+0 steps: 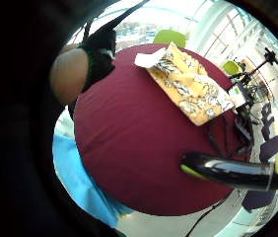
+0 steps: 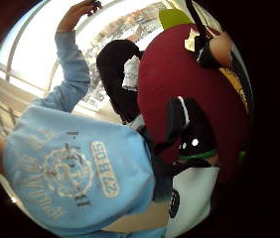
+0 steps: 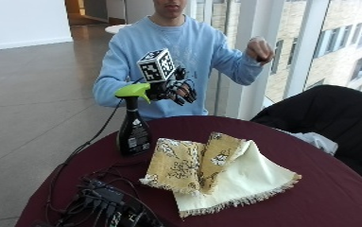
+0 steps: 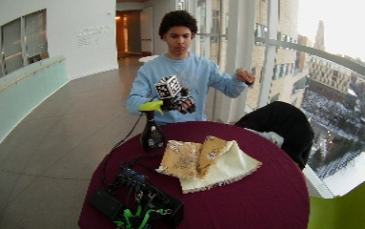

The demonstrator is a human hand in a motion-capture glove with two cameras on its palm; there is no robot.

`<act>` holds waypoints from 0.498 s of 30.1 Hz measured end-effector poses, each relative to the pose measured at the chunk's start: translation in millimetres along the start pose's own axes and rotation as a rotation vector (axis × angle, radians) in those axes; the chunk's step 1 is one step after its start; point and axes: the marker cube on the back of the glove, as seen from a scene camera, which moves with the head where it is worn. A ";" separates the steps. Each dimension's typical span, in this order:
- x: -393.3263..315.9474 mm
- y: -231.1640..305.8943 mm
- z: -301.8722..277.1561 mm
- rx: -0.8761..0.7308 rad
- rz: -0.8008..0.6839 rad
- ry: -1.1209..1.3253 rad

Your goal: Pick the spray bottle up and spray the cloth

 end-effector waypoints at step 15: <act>11.7 -5.9 7.5 -0.035 0.011 -0.029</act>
